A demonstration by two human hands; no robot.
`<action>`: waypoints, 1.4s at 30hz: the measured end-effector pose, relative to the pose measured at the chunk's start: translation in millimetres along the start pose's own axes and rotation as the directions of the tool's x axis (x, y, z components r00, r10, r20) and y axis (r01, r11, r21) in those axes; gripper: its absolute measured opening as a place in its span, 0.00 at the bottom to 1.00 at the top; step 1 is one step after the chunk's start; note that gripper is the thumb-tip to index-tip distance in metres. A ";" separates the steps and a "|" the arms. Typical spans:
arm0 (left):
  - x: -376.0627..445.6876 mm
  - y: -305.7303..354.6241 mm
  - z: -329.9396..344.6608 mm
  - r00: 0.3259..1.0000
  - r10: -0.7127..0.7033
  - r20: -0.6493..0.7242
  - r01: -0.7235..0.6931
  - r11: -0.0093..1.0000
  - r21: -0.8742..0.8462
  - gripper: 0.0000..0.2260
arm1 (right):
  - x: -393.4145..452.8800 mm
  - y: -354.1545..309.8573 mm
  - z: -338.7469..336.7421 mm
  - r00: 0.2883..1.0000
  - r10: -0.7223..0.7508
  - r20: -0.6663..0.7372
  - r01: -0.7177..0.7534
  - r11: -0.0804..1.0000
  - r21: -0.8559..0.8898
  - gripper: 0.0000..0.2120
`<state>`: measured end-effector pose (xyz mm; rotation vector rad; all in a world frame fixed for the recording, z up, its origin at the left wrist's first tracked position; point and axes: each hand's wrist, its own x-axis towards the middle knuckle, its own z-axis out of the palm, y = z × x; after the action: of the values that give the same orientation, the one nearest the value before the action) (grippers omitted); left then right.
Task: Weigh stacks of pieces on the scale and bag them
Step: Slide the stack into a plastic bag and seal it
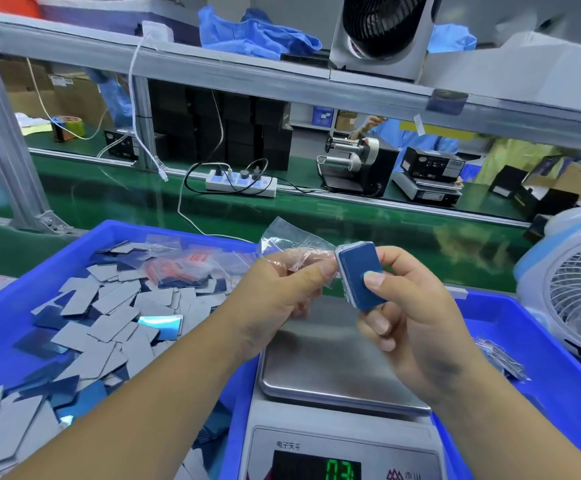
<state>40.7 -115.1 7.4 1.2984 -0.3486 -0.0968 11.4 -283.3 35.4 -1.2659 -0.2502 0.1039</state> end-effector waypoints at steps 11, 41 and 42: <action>4.2 -3.5 -3.2 0.990 0.020 -0.137 0.009 0.978 0.207 0.18 | -1.4 1.3 4.8 0.991 -0.133 -0.022 0.126 0.973 -0.192 0.06; -0.6 1.3 -6.0 0.998 -0.029 0.063 0.031 0.999 -0.037 0.07 | 3.7 11.4 2.7 0.998 0.046 -0.051 -0.052 0.991 -0.124 0.08; -0.9 2.0 -6.0 0.997 -0.031 0.070 0.033 0.999 -0.040 0.07 | 3.8 10.5 2.8 0.998 0.054 -0.035 -0.058 0.991 -0.122 0.08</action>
<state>41.4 -108.8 7.7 1.2625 -0.3830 -0.1754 15.1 -276.8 26.7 -1.3964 -0.1966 0.1180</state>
